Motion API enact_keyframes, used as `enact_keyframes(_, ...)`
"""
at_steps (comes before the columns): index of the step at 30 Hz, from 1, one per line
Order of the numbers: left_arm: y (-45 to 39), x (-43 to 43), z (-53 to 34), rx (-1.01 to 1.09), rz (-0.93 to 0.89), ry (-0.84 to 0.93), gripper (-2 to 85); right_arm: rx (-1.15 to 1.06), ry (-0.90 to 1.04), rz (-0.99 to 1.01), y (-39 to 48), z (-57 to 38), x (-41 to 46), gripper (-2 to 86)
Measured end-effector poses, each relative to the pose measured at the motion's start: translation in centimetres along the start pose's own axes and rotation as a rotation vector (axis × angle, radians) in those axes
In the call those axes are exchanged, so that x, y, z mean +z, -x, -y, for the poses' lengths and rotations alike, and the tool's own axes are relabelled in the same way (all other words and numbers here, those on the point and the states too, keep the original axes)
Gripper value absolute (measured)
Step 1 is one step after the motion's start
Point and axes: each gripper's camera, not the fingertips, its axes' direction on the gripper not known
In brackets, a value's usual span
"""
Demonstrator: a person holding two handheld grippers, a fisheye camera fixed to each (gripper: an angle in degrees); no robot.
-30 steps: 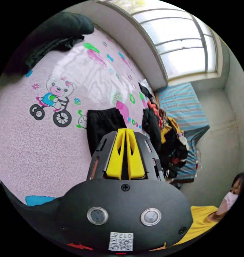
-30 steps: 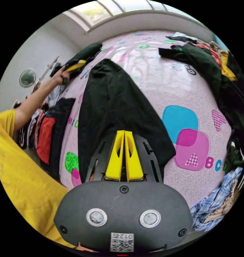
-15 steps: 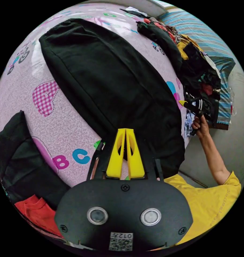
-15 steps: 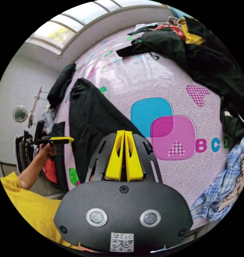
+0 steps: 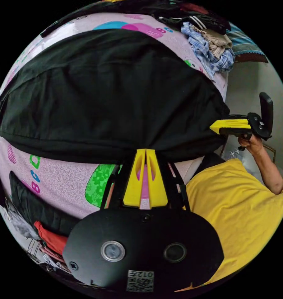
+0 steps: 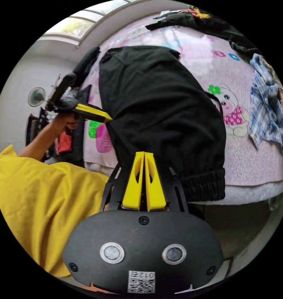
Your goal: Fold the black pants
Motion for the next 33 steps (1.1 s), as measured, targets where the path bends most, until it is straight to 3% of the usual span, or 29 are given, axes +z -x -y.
enact_keyframes(6,-1.8,-2.5,-2.4,-0.048,-0.041,-0.145,0.4,0.062,-0.081,0.025,-2.4,-3.9,-1.1,0.6)
enact_keyframes(10,-8.4,-5.3,-3.2,0.142,0.023,-0.299,0.5,0.215,-0.301,0.063,-4.9,-10.5,-6.0,1.4)
enact_keyframes(13,-13.2,-4.3,-2.4,0.284,0.07,-0.28,0.5,0.369,-0.387,0.144,-8.0,-15.4,-6.7,2.5)
enact_keyframes(18,-16.3,1.8,-1.9,0.337,0.083,-0.038,0.5,0.495,-0.401,0.254,-10.8,-18.9,-5.3,5.2)
enact_keyframes(23,-15.7,-0.4,-4.4,0.286,0.024,-0.158,0.4,0.55,-0.344,0.428,-11.7,-19.6,-2.3,10.9)
enact_keyframes(27,-17.5,-3.9,-6.0,0.373,0.106,-0.293,0.5,0.607,-0.343,0.528,-12.2,-20.3,-0.4,13.1)
enact_keyframes(33,-21.9,-2.7,-5.1,0.563,0.268,-0.297,1.3,0.711,-0.366,0.677,-13.1,-20.3,2.4,12.4)
